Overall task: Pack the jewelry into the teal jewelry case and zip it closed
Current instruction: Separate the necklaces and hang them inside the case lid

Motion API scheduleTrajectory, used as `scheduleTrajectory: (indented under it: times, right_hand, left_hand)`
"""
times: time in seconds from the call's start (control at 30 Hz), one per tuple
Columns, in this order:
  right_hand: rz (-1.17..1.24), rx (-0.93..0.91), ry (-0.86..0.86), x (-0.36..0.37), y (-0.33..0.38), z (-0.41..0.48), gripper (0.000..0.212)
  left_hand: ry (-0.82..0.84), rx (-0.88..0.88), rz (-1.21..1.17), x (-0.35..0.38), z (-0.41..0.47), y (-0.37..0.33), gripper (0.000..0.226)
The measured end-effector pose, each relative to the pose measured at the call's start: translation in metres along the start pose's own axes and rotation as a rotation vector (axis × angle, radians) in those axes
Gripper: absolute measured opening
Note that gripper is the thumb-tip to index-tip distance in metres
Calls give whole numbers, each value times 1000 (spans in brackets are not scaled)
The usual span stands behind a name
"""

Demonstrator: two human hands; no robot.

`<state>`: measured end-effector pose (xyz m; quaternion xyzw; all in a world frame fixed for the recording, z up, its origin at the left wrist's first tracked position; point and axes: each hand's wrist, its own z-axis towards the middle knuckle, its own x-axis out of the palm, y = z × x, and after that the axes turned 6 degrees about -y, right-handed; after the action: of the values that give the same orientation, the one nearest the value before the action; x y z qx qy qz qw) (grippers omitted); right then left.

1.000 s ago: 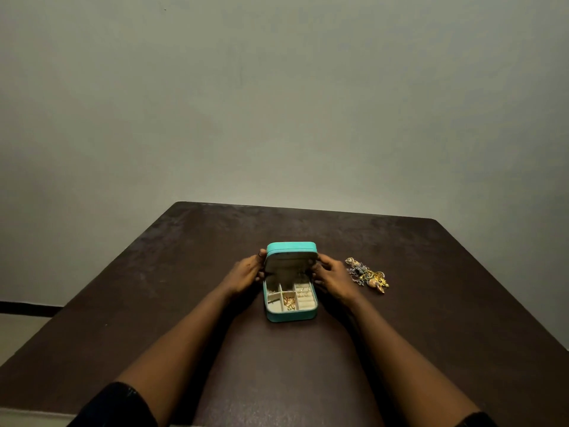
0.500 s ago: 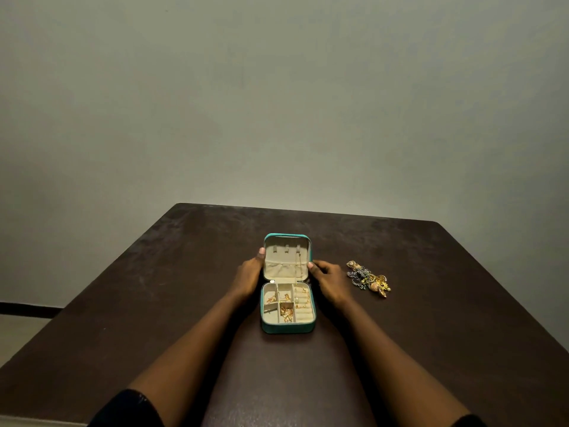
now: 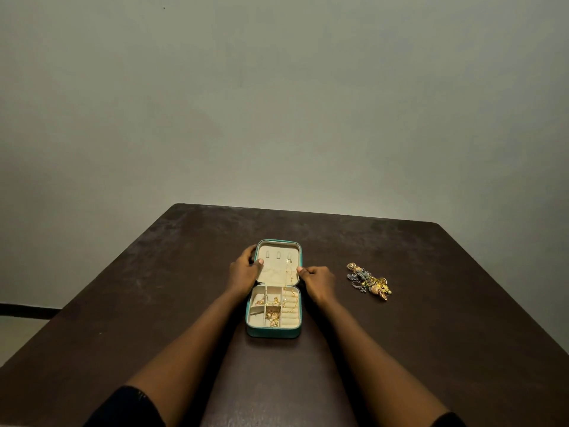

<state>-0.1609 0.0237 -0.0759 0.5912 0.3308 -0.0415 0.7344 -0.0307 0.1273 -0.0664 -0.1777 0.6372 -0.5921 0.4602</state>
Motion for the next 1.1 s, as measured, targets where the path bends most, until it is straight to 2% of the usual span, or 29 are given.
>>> scheduleTrajectory:
  times: [0.2,0.33,0.53,0.6,0.73,0.97,1.1]
  right_hand:
    - [-51,31,32,4,2,3,43]
    - [-12,12,29,5,2,4,43]
    - [15,1,-77,4,5,-2,43]
    - [1,-46,-138,2,8,-5,29]
    - [-10,-182,-225,0,12,-3,22]
    - [48,-230,-242,2,21,6,18]
    - [89,-216,-249,4,20,6,16]
  left_hand:
    - [-41,-63,16,1,4,-2,47]
    - [-133,-28,83,2,2,-4,54]
    - [-198,111,225,2,1,-10,15]
    - [-174,115,285,2,-1,-13,12]
    - [-123,115,411,2,-8,-21,9]
    - [-61,101,704,10,-16,-41,37]
    - [-60,22,740,18,-16,-43,54]
